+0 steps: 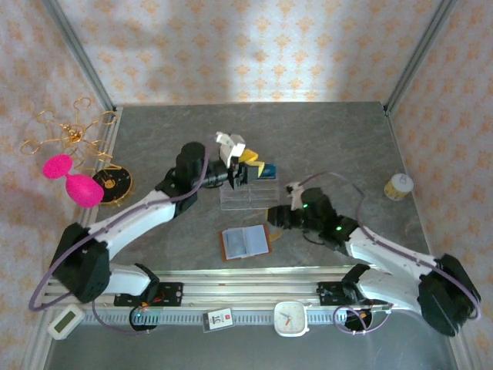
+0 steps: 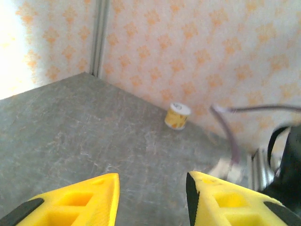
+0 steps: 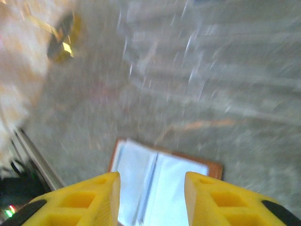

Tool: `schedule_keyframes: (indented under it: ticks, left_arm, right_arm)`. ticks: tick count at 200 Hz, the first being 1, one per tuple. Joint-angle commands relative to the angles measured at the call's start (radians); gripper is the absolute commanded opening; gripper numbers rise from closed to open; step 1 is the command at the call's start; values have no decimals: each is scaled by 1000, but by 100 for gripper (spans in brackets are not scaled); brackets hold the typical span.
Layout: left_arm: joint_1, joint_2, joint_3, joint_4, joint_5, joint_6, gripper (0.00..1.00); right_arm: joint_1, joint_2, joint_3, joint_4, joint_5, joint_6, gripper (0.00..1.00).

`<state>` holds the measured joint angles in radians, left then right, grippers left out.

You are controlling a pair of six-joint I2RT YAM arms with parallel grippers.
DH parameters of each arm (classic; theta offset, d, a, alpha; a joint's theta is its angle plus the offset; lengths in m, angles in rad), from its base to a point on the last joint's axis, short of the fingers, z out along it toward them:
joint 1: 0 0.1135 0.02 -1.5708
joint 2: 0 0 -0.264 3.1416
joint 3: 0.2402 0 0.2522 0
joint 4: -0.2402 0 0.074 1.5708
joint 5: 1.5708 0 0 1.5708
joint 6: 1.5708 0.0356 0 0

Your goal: Take the credit cards out of the card holder

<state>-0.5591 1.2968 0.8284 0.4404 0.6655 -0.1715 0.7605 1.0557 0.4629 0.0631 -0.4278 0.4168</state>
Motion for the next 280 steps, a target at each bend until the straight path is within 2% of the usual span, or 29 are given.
schedule_keyframes:
  ticks: [1,26,45,72,93,145,176,194,214,222,256,271,280]
  left_arm:
    - [-2,-105,-178,155,-160,-259,44]
    - [-8,-300,-364,133,-296,-371,46]
    - [-10,-431,-439,36,-363,-409,48]
    - [-10,-545,-484,-130,-444,-462,48]
    - [-12,-585,-509,-200,-472,-478,48]
    - [-12,-609,-541,-255,-483,-480,47]
    - [-13,-605,-555,-283,-474,-477,45]
    - [-23,-592,-578,-279,-460,-488,44]
    - [-55,-574,-611,-261,-453,-507,38]
    - [-73,-561,-623,-257,-454,-517,34]
    - [-128,-507,-655,-241,-448,-546,8]
    - [-142,-496,-655,-254,-449,-544,0]
    - [-148,-487,-657,-250,-446,-541,0]
  right_arm:
    - [149,82,55,-33,179,-41,40]
    - [327,224,136,-66,322,-64,40]
    - [400,328,209,-88,399,-79,39]
    - [452,441,285,-106,460,-97,39]
    - [473,506,333,-128,490,-104,39]
    - [497,636,410,-200,546,-106,38]
    - [499,676,418,-210,563,-87,29]
    - [498,678,409,-189,558,-53,12]
    - [488,628,359,-100,535,-3,0]
    - [480,602,336,-63,523,21,0]
    - [433,495,226,87,464,119,0]
    - [426,467,202,112,462,135,0]
    - [426,459,196,117,464,139,0]
